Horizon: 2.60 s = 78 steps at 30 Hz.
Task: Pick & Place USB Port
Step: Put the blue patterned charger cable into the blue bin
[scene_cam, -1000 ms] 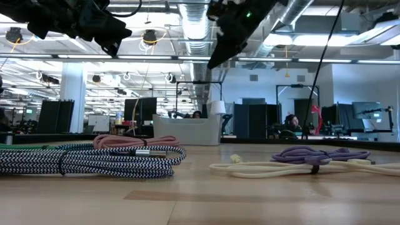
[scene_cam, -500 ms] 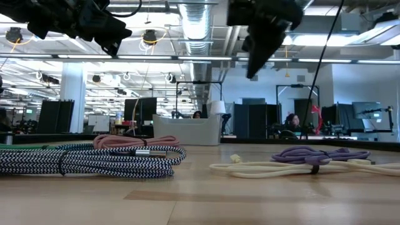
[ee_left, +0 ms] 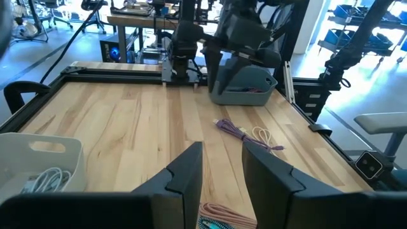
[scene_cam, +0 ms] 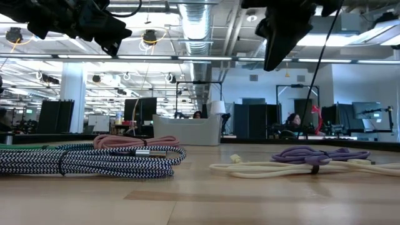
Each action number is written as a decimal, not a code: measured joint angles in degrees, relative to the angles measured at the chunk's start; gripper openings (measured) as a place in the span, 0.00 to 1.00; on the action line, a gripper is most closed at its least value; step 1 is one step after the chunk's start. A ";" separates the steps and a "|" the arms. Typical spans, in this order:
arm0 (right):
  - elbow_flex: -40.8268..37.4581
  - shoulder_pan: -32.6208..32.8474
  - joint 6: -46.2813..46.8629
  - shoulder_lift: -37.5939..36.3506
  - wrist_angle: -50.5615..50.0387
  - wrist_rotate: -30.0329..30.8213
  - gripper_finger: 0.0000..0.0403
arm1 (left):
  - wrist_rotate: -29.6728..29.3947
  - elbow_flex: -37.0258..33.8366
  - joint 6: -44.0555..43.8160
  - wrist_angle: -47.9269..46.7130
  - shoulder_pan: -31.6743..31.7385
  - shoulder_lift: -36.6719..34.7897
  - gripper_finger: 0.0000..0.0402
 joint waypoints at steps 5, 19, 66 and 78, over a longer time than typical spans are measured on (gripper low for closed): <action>-2.54 2.25 4.08 -0.59 -1.09 5.80 0.16 | 0.00 0.00 0.00 0.01 0.00 0.00 0.27; -26.63 7.69 12.86 -19.01 18.79 14.62 0.03 | 0.02 0.00 -1.01 0.08 -0.25 0.51 0.27; -67.49 7.88 -28.60 -77.74 66.69 1.57 0.00 | -8.33 0.04 -2.32 20.05 -8.20 21.14 0.24; -68.46 -5.31 -19.12 -82.21 65.72 -15.25 0.00 | -8.35 0.02 -2.73 20.22 -8.17 21.14 0.22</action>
